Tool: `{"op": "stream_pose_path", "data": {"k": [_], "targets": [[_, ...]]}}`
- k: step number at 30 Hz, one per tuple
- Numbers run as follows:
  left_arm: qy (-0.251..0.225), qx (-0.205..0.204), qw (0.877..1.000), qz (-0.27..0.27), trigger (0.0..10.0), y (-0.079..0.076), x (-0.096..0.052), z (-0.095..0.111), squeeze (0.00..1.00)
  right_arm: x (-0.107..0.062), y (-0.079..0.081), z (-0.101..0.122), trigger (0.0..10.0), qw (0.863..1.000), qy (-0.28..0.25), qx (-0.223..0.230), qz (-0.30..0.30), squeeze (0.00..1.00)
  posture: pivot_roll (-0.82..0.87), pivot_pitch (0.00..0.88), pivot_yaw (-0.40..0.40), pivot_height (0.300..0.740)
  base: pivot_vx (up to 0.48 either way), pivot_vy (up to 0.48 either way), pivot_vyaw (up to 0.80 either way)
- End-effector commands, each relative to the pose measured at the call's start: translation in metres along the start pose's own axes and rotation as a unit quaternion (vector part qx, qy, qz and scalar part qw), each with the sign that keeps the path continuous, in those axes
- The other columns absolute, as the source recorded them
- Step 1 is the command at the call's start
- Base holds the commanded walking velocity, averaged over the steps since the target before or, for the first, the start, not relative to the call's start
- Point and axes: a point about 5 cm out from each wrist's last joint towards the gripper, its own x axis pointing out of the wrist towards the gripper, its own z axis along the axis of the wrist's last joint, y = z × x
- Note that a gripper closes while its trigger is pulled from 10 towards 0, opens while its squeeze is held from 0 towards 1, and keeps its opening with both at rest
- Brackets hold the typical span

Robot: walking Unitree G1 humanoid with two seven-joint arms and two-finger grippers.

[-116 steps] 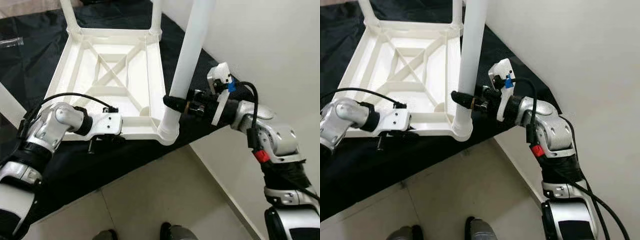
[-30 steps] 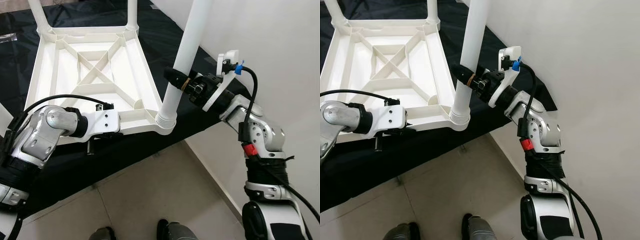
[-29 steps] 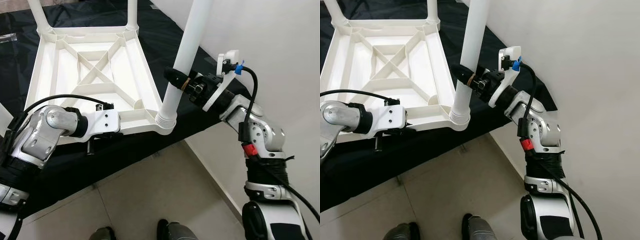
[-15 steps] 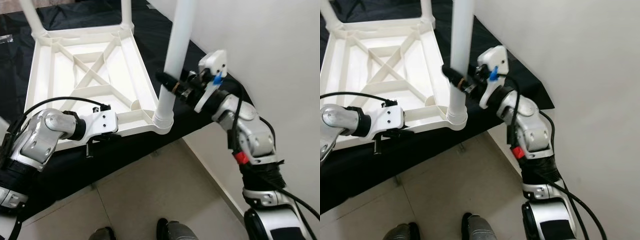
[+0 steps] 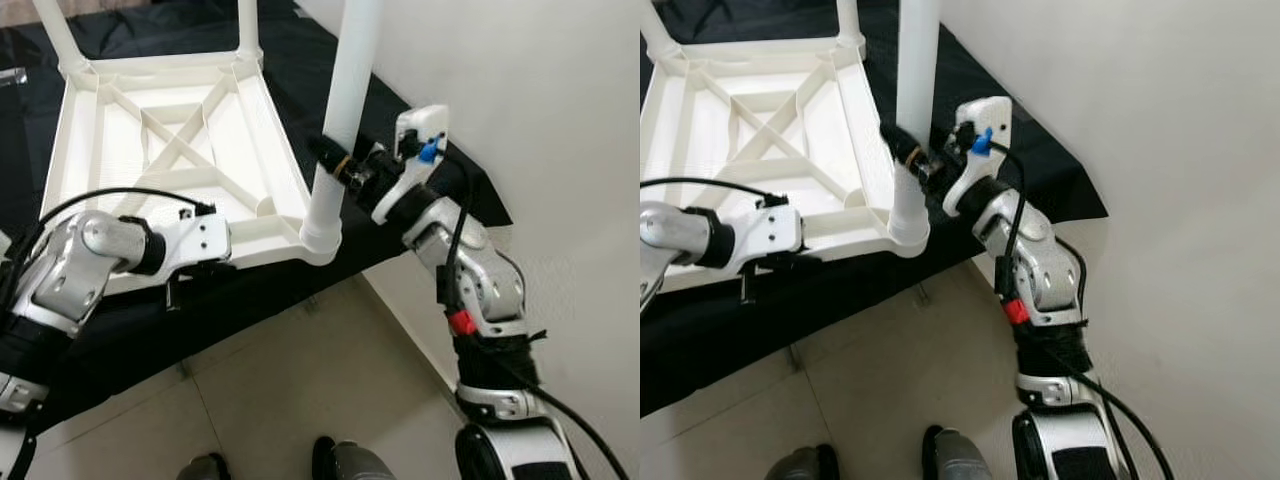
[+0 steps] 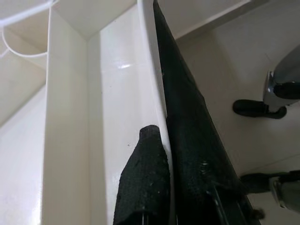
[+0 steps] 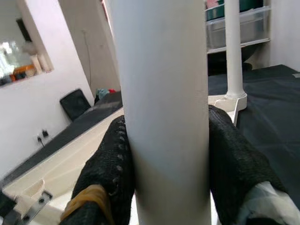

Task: Building children table

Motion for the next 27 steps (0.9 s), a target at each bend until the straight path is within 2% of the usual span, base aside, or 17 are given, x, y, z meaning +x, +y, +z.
{"op": "stream_pose_path", "data": {"k": [1, 2, 3, 5, 6, 7, 8, 9, 10, 11, 14, 16, 17, 19, 20, 25, 27], "targets": [[0.047, -0.011, 0.999, 0.005, 0.0, -0.003, -0.008, -0.019, 0.0, -0.014, -0.024, 0.03, 0.0, 0.994, -0.071, -0.012, -0.081, 0.0, -0.06, 0.178, -0.105, 0.74, 0.0, 0.0, 0.0], [0.047, -0.01, 0.999, 0.005, 0.0, -0.003, -0.008, -0.018, 0.0, -0.01, -0.011, 0.029, 0.0, 0.997, -0.064, -0.019, -0.037, 0.0, -0.07, 0.177, -0.104, 0.74, 0.0, 0.0, 0.0], [0.046, -0.009, 0.999, 0.005, 0.0, -0.003, -0.008, -0.017, 0.0, -0.008, -0.003, 0.028, 0.0, 0.997, -0.069, 0.019, -0.016, 0.0, -0.07, 0.178, -0.105, 0.74, 0.0, 0.0, 0.0], [0.046, -0.009, 0.999, 0.005, 0.0, -0.003, -0.008, -0.017, 0.0, -0.008, -0.003, 0.028, 0.0, 0.997, -0.069, 0.019, -0.016, 0.0, -0.07, 0.178, -0.105, 0.74, 0.0, 0.0, 0.0], [0.045, -0.009, 0.999, 0.006, 0.0, -0.002, -0.008, -0.016, 0.0, -0.007, -0.004, 0.028, 0.0, 0.994, -0.081, 0.072, -0.019, 0.0, -0.07, 0.177, -0.106, 0.74, 0.0, 0.0, 0.0], [0.045, -0.009, 0.999, 0.006, 0.0, -0.002, -0.008, -0.016, 0.0, -0.007, -0.004, 0.028, 0.0, 0.994, -0.081, 0.072, -0.019, 0.0, -0.07, 0.177, -0.106, 0.74, 0.0, 0.0, 0.0], [0.045, -0.008, 0.999, 0.007, 0.0, -0.001, -0.009, -0.016, 0.0, -0.008, -0.003, 0.026, 0.0, 0.997, -0.068, 0.04, -0.011, 0.0, -0.07, 0.177, -0.106, 0.74, 0.0, 0.0, 0.0], [0.044, -0.008, 0.999, 0.007, 0.0, -0.001, -0.009, -0.016, 0.0, -0.01, 0.003, 0.024, 0.0, 0.997, -0.041, -0.06, 0.031, 0.0, -0.07, 0.177, -0.102, 0.74, 0.0, 0.0, 0.0], [0.044, -0.008, 0.999, 0.007, 0.0, -0.001, -0.009, -0.016, 0.0, -0.01, 0.003, 0.024, 0.0, 0.997, -0.041, -0.06, 0.031, 0.0, -0.07, 0.177, -0.102, 0.74, 0.0, 0.0, 0.0], [0.045, -0.007, 0.999, 0.007, 0.0, -0.001, -0.009, -0.016, 0.0, -0.013, 0.01, 0.022, 0.0, 0.989, -0.017, -0.123, 0.086, 0.0, -0.07, 0.174, -0.101, 0.74, 0.0, 0.0, 0.0], [0.045, -0.007, 0.999, 0.007, 0.0, -0.001, -0.01, -0.016, 0.0, -0.017, 0.016, 0.021, 0.0, 0.979, 0.005, -0.144, 0.141, 0.0, -0.07, 0.174, -0.103, 0.74, 0.0, 0.0, 0.0], [0.046, -0.002, 0.999, 0.006, 0.0, 0.001, -0.011, -0.016, 0.0, -0.024, 0.015, 0.032, 0.0, 0.968, 0.013, -0.077, 0.237, 0.0, -0.06, 0.167, -0.102, 0.74, 0.0, 0.0, 0.0], [0.046, -0.002, 0.999, 0.006, 0.0, 0.001, -0.011, -0.016, 0.0, -0.024, 0.015, 0.032, 0.0, 0.968, 0.013, -0.077, 0.237, 0.0, -0.06, 0.167, -0.102, 0.74, 0.0, 0.0, 0.0], [0.052, 0.004, 0.999, 0.005, 0.0, 0.004, -0.013, -0.017, 0.0, -0.03, 0.003, 0.045, 0.0, 0.949, 0.021, 0.001, 0.314, 0.0, -0.06, 0.164, -0.105, 0.74, 0.0, 0.0, 0.0], [0.052, 0.004, 0.999, 0.005, 0.0, 0.004, -0.013, -0.017, 0.0, -0.03, 0.003, 0.045, 0.0, 0.949, 0.021, 0.001, 0.314, 0.0, -0.06, 0.164, -0.105, 0.74, 0.0, 0.0, 0.0], [0.069, 0.01, 0.997, 0.01, 0.0, 0.008, -0.02, -0.024, 0.0, -0.031, -0.018, 0.062, 0.0, 0.911, 0.031, 0.07, 0.405, 0.0, -0.05, 0.165, -0.107, 0.74, 0.0, 0.0, 0.0], [0.069, 0.01, 0.997, 0.01, 0.0, 0.008, -0.02, -0.024, 0.0, -0.031, -0.018, 0.062, 0.0, 0.911, 0.031, 0.07, 0.405, 0.0, -0.05, 0.165, -0.107, 0.74, 0.0, 0.0, 0.0]]}}
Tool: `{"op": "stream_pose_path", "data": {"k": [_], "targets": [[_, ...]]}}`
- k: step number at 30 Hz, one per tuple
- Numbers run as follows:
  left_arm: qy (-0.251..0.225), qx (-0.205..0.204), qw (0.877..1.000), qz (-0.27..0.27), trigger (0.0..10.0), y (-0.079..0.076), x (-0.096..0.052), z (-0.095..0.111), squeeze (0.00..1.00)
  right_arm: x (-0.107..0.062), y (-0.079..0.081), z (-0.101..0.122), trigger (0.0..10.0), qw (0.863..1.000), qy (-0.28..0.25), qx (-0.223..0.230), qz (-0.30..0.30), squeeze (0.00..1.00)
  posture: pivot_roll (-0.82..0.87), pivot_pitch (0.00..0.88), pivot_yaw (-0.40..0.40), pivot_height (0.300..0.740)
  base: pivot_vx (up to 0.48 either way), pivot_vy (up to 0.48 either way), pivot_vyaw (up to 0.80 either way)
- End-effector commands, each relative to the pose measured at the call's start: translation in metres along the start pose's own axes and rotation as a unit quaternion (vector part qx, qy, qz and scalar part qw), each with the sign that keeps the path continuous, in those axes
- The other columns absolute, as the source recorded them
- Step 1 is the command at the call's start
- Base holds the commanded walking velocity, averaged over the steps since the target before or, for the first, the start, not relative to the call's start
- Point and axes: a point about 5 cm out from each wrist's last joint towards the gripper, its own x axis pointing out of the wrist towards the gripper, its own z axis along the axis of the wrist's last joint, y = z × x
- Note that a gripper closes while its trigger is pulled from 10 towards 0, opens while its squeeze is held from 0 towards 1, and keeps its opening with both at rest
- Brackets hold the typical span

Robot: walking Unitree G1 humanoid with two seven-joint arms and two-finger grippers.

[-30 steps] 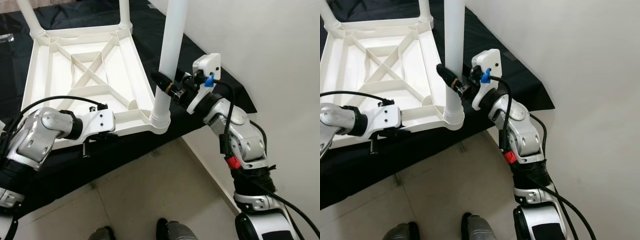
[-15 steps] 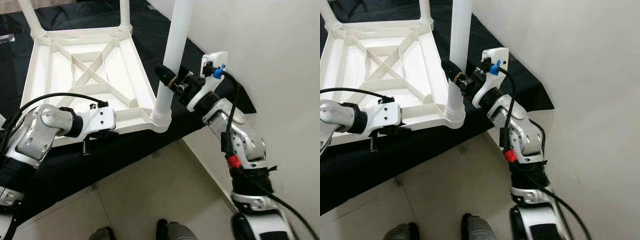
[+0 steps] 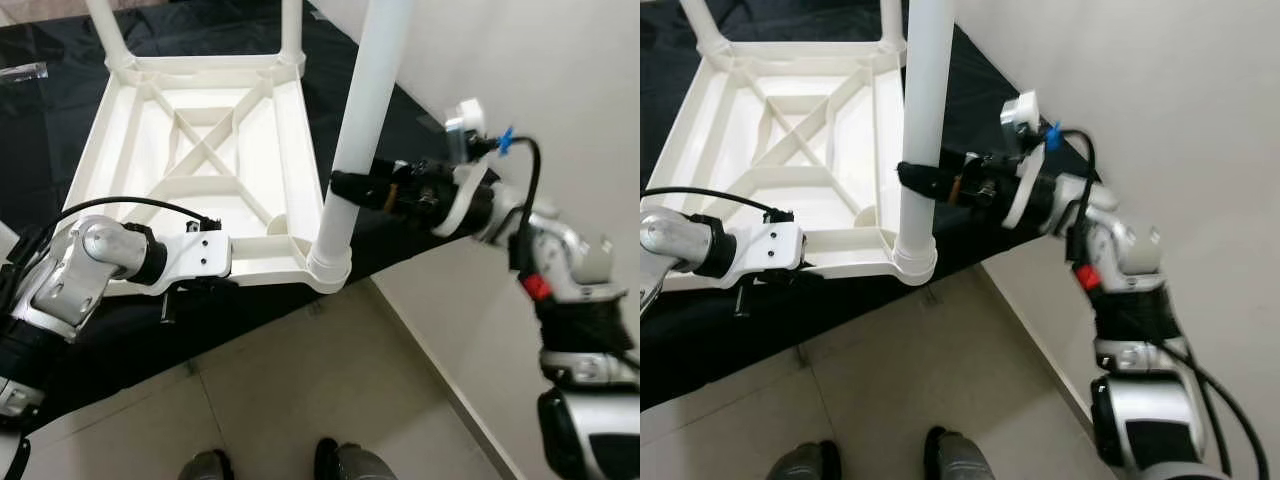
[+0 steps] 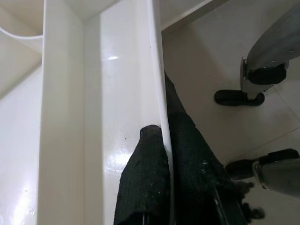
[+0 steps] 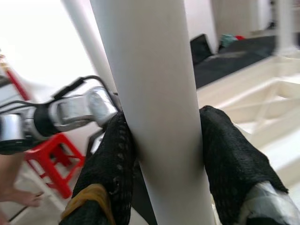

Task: Building children table

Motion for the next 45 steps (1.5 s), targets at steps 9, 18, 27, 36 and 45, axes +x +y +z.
{"op": "stream_pose_path", "data": {"k": [9, 18, 27, 36, 45], "targets": [[0.074, -0.012, 0.995, 0.06, 0.0, 0.012, -0.026, -0.022, 0.0, 0.008, 0.01, 0.027, 0.0, 0.991, -0.031, -0.055, 0.122, 0.0, -0.04, 0.17, -0.103, 0.74, 0.0, 0.0, 0.0], [0.07, -0.012, 0.994, 0.077, 0.0, 0.016, -0.025, -0.022, 0.0, 0.019, -0.008, 0.017, 10.0, 0.989, -0.014, -0.128, -0.077, 0.0, -0.06, 0.163, -0.103, 0.74, 0.0, 0.0, 0.0], [0.059, -0.042, 0.977, 0.202, 0.0, 0.031, -0.021, -0.023, 0.0, 0.015, -0.013, 0.001, 10.0, 0.925, -0.028, -0.166, -0.341, 1.0, -0.08, 0.148, -0.097, 0.74, 0.0, 0.0, 0.0], [0.049, -0.054, 0.976, 0.206, 0.0, 0.023, -0.009, -0.023, 0.0, 0.025, -0.008, 0.003, 10.0, 0.92, -0.033, -0.173, -0.349, 0.0, -0.08, 0.145, -0.104, 0.74, 0.0, 0.0, 0.0], [-0.006, -0.056, 0.979, 0.198, 10.0, 0.006, 0.008, -0.012, 0.0, 0.033, -0.005, -0.003, 10.0, 0.906, -0.025, -0.19, -0.378, 0.0, -0.07, 0.121, -0.102, 0.74, 0.0, 0.0, 0.0]]}}
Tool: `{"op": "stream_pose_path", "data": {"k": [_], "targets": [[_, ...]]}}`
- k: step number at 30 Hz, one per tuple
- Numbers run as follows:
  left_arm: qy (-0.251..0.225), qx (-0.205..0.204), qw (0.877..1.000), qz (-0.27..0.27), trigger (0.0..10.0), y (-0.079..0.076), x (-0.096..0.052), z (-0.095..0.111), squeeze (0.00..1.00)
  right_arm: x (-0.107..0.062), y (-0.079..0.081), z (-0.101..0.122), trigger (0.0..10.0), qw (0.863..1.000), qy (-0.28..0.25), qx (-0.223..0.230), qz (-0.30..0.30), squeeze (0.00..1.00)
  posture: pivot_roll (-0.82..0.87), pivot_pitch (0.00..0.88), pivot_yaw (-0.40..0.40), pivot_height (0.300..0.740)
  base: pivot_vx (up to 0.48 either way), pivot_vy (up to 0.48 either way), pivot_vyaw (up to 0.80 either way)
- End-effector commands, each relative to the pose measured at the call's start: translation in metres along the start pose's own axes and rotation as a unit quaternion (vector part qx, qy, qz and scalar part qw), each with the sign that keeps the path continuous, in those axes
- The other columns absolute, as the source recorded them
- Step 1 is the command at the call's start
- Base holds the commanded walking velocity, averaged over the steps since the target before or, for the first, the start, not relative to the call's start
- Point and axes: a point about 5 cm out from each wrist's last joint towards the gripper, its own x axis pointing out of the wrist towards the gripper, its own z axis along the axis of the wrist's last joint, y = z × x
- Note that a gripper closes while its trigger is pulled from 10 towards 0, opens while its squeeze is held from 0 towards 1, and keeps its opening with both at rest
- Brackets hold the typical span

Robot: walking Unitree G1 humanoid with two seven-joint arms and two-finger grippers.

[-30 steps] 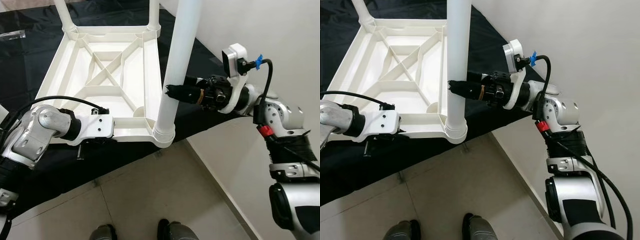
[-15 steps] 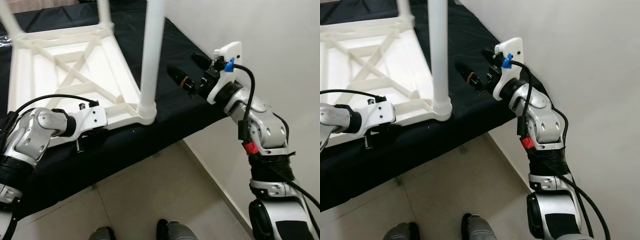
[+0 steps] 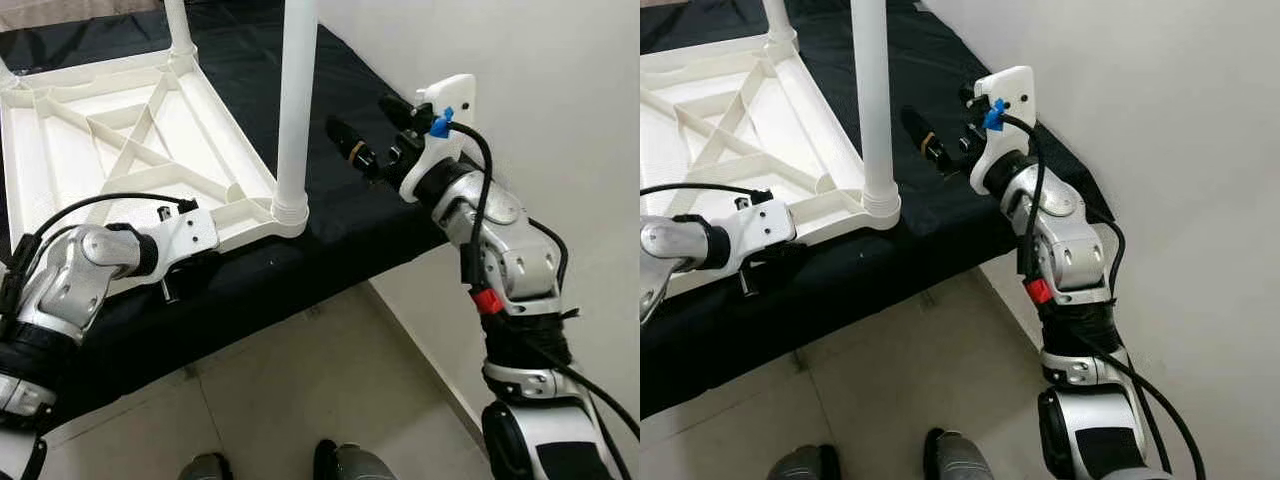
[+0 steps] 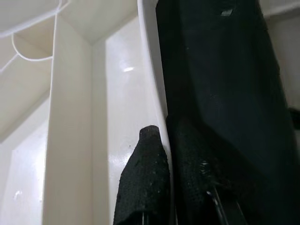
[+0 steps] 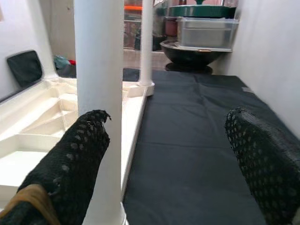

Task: Building children table

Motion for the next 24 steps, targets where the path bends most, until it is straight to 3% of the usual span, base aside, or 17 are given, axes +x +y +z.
{"op": "stream_pose_path", "data": {"k": [1, 2, 3, 6, 7, 11, 17, 21, 22, 23, 24], "targets": [[-0.043, 0.027, 0.999, 0.019, 10.0, -0.006, 0.003, 0.017, 0.0, -0.002, 0.003, -0.002, 10.0, 1.0, 0.004, -0.008, 0.0, 0.0, -0.07, 0.119, -0.102, 0.74, 0.0, 0.0, 0.0], [-0.043, 0.027, 0.999, 0.019, 10.0, -0.006, 0.003, 0.017, 0.0, -0.002, 0.003, -0.002, 10.0, 1.0, 0.004, -0.008, 0.0, 0.0, -0.07, 0.119, -0.102, 0.74, 0.0, 0.0, 0.0], [-0.068, 0.027, 0.997, -0.008, 10.0, -0.018, 0.007, 0.026, 0.62, -0.004, 0.003, -0.002, 10.0, 1.0, 0.005, -0.004, 0.008, 0.0, -0.07, 0.119, -0.102, 0.74, 0.0, 0.0, 0.0], [-0.068, 0.027, 0.997, -0.008, 10.0, -0.018, 0.007, 0.026, 0.62, -0.004, 0.003, -0.002, 10.0, 1.0, 0.005, -0.004, 0.008, 0.0, -0.07, 0.119, -0.102, 0.74, 0.0, 0.0, 0.0], [-0.073, 0.029, 0.997, -0.019, 10.0, -0.023, 0.009, 0.027, 1.0, -0.004, 0.004, -0.002, 10.0, 1.0, 0.005, -0.004, 0.017, 0.0, -0.07, 0.113, -0.1, 0.74, 0.0, 0.0, 0.0], [-0.062, 0.046, 0.996, -0.037, 10.0, -0.03, 0.009, 0.023, 1.0, -0.004, 0.006, 0.0, 10.0, 0.999, 0.002, -0.001, 0.042, 0.0, -0.07, 0.111, -0.099, 0.74, 0.0, 0.0, 0.0], [-0.081, 0.027, 0.996, -0.009, 10.0, -0.023, -0.001, 0.029, 1.0, -0.005, 0.01, -0.004, 10.0, 0.999, 0.012, 0.007, 0.052, 0.0, -0.06, 0.104, -0.095, 0.74, 0.0, 0.0, 0.0], [-0.127, -0.014, 0.992, 0.012, 10.0, -0.025, -0.01, 0.042, 1.0, -0.01, 0.015, -0.01, 10.0, 0.996, 0.021, 0.01, 0.082, 0.0, -0.06, 0.097, -0.089, 0.74, 0.0, 0.0, 0.0], [-0.165, -0.053, 0.985, 0.018, 10.0, -0.04, -0.009, 0.054, 1.0, -0.014, 0.01, -0.016, 10.0, 0.997, 0.03, 0.011, 0.069, 0.0, -0.05, 0.084, -0.083, 0.74, 0.0, 0.0, 0.0], [-0.165, -0.053, 0.985, 0.018, 10.0, -0.04, -0.009, 0.054, 1.0, -0.014, 0.01, -0.016, 10.0, 0.997, 0.03, 0.011, 0.069, 0.0, -0.05, 0.084, -0.083, 0.74, 0.0, 0.0, 0.0], [-0.192, -0.089, 0.977, 0.025, 10.0, -0.054, -0.009, 0.061, 1.0, -0.017, 0.006, -0.022, 10.0, 0.998, 0.037, 0.013, 0.055, 0.0, -0.05, 0.079, -0.083, 0.74, 0.0, 0.0, 0.0]]}}
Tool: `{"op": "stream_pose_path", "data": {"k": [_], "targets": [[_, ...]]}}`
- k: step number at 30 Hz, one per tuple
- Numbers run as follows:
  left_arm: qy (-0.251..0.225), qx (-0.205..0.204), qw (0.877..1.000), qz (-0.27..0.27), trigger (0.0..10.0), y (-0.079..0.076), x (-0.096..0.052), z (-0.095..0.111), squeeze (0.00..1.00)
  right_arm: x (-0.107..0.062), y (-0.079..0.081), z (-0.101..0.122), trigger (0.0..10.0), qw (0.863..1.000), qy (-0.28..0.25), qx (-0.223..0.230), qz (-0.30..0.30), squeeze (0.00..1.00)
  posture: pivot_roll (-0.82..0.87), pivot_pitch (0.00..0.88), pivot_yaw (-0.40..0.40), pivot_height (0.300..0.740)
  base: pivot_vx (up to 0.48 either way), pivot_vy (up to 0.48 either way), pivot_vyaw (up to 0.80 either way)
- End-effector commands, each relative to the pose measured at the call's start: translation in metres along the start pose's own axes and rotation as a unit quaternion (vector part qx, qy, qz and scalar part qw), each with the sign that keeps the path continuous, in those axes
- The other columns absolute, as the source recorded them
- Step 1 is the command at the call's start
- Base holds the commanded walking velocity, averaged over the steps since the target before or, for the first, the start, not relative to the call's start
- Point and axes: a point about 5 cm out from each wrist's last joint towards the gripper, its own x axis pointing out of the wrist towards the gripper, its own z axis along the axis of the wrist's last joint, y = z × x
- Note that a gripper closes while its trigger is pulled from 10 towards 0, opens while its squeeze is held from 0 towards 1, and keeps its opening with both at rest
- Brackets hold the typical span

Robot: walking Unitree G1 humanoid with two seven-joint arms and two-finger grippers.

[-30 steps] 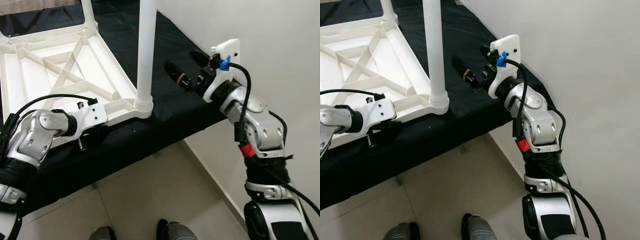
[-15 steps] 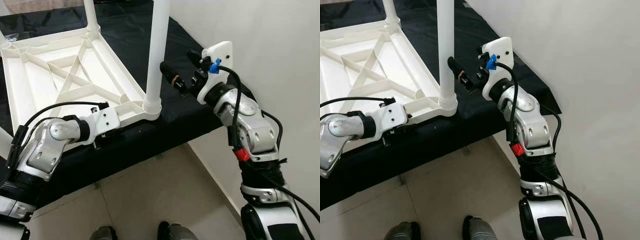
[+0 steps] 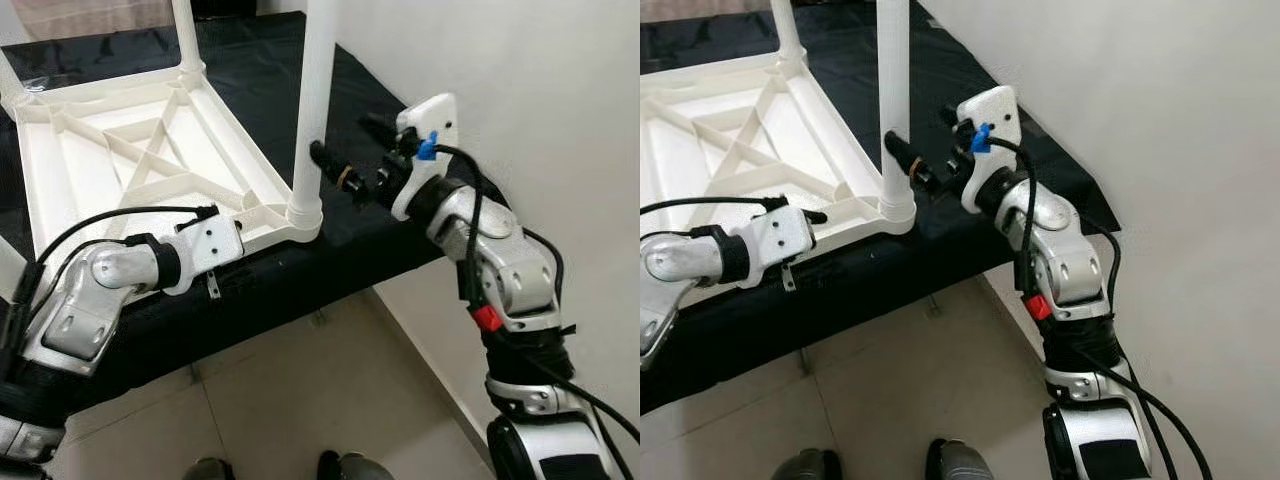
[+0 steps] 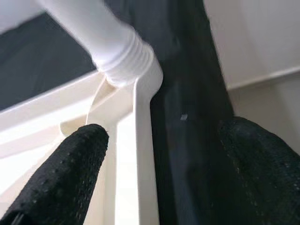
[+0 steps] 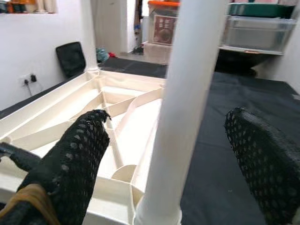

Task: Building children table

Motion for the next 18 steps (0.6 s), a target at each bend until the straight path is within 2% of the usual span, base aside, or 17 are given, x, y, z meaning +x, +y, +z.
{"op": "stream_pose_path", "data": {"k": [1, 3, 4, 5, 7, 8, 9, 10, 11, 13, 18], "targets": [[-0.052, -0.059, 0.997, 0.005, 10.0, -0.024, 0.003, 0.013, 1.0, -0.01, -0.009, -0.01, 10.0, 1.0, 0.013, 0.004, -0.024, 0.0, -0.05, 0.079, -0.083, 0.74, 0.0, 0.0, 0.0], [-0.065, -0.123, 0.99, 0.032, 10.0, -0.054, 0.01, 0.014, 1.0, -0.018, -0.015, -0.025, 10.0, 0.998, 0.029, 0.019, -0.05, 0.0, -0.04, 0.065, -0.084, 0.74, 0.0, 0.0, 0.0], [-0.057, -0.148, 0.987, 0.042, 10.0, -0.07, 0.014, 0.011, 0.28, -0.021, -0.015, -0.034, 10.0, 0.997, 0.043, 0.022, -0.055, 0.0, -0.04, 0.06, -0.083, 0.74, 0.0, 0.0, 0.0], [-0.05, -0.169, 0.983, 0.046, 10.0, -0.084, 0.018, 0.009, 0.28, -0.024, -0.015, -0.043, 10.0, 0.996, 0.056, 0.025, -0.058, 0.0, -0.03, 0.056, -0.085, 0.74, 0.0, 0.0, 0.0], [-0.05, -0.169, 0.983, 0.046, 10.0, -0.084, 0.018, 0.009, 0.28, -0.024, -0.015, -0.043, 10.0, 0.996, 0.056, 0.025, -0.058, 0.0, -0.03, 0.056, -0.085, 0.74, 0.0, 0.0, 0.0], [-0.041, -0.195, 0.979, 0.045, 10.0, -0.101, 0.021, 0.006, 0.0, -0.028, -0.015, -0.053, 10.0, 0.995, 0.074, 0.026, -0.063, 0.0, -0.02, 0.045, -0.089, 0.74, 0.0, 0.0, 0.0], [-0.041, -0.195, 0.979, 0.045, 10.0, -0.101, 0.021, 0.006, 0.0, -0.028, -0.015, -0.053, 10.0, 0.995, 0.074, 0.026, -0.063, 0.0, -0.02, 0.045, -0.089, 0.74, 0.0, 0.0, 0.0], [-0.034, -0.214, 0.975, 0.04, 10.0, -0.114, 0.022, 0.004, 0.0, -0.03, -0.016, -0.062, 10.0, 0.993, 0.089, 0.029, -0.071, 0.0, -0.01, 0.032, -0.094, 0.74, 0.0, 0.0, 0.0], [-0.034, -0.214, 0.975, 0.04, 10.0, -0.114, 0.022, 0.004, 0.0, -0.03, -0.016, -0.062, 10.0, 0.993, 0.089, 0.029, -0.071, 0.0, -0.01, 0.032, -0.094, 0.74, 0.0, 0.0, 0.0], [-0.01, -0.25, 0.967, 0.044, 10.0, -0.134, 0.018, -0.006, 0.0, -0.039, -0.018, -0.079, 10.0, 0.988, 0.118, 0.039, -0.095, 0.0, -0.02, 0.01, -0.089, 0.74, 0.0, 0.0, 0.0], [0.028, -0.267, 0.96, 0.082, 10.0, -0.139, 0.011, -0.021, 0.0, -0.049, -0.012, -0.094, 10.0, 0.984, 0.142, 0.038, -0.102, 0.0, -0.03, 0.0, -0.086, 0.74, 0.0, 0.0, 0.0]]}}
